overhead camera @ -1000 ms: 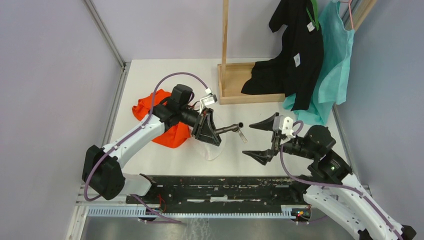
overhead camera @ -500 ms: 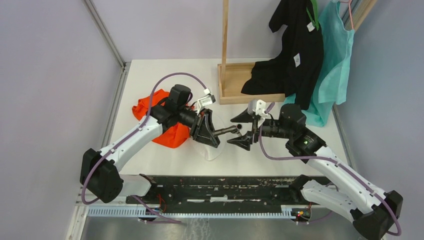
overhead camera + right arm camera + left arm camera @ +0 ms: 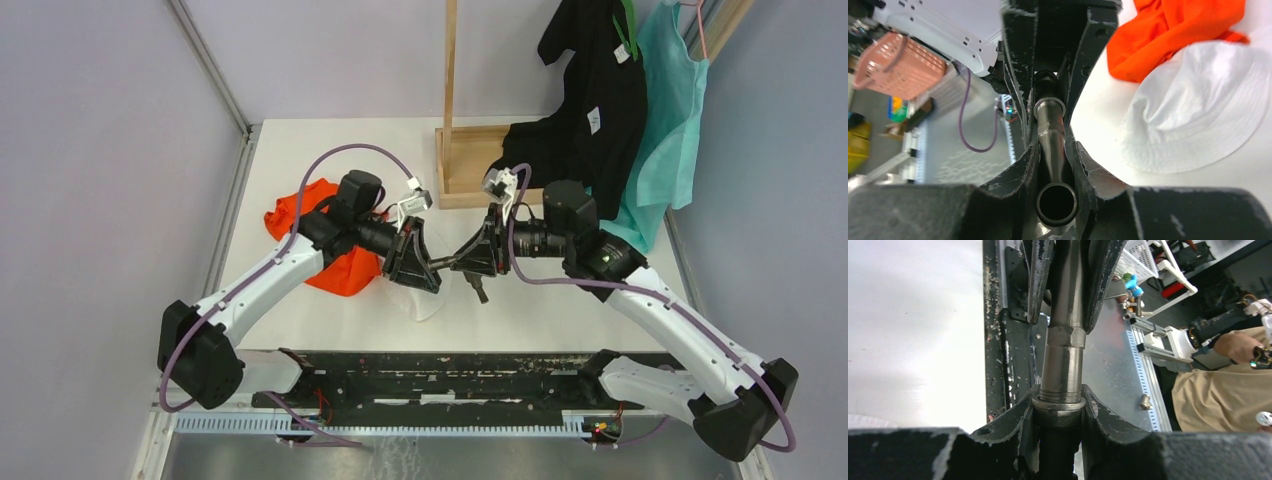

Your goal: Install the water faucets

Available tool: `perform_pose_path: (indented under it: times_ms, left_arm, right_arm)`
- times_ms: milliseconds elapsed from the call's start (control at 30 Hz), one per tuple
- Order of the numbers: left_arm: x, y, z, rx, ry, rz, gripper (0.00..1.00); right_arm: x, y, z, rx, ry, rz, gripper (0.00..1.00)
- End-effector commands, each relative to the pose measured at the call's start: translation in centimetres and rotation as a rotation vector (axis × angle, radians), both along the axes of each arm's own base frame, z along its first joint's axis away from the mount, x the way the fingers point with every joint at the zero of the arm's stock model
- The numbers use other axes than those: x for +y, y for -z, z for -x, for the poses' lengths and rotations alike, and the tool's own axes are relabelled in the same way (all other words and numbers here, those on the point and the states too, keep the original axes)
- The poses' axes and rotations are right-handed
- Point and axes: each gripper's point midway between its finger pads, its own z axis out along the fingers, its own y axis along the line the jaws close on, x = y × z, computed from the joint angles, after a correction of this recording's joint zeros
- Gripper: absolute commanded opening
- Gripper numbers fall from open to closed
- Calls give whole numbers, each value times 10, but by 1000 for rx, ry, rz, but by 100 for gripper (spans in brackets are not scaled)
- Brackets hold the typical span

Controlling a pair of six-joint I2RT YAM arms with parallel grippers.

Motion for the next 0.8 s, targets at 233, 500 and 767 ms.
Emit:
perform_pose_path:
  times_ms: [233, 500, 767]
  left_arm:
    - [0, 17, -67, -320, -322, -102, 3]
    - [0, 36, -67, -295, -311, -131, 3]
    - [-11, 22, -54, -152, -227, -39, 3]
  right_arm:
    - [22, 5, -6, 1022, 236, -125, 0]
    - [9, -12, -27, 1240, 338, -300, 30]
    - [-1, 4, -27, 1232, 384, -296, 89]
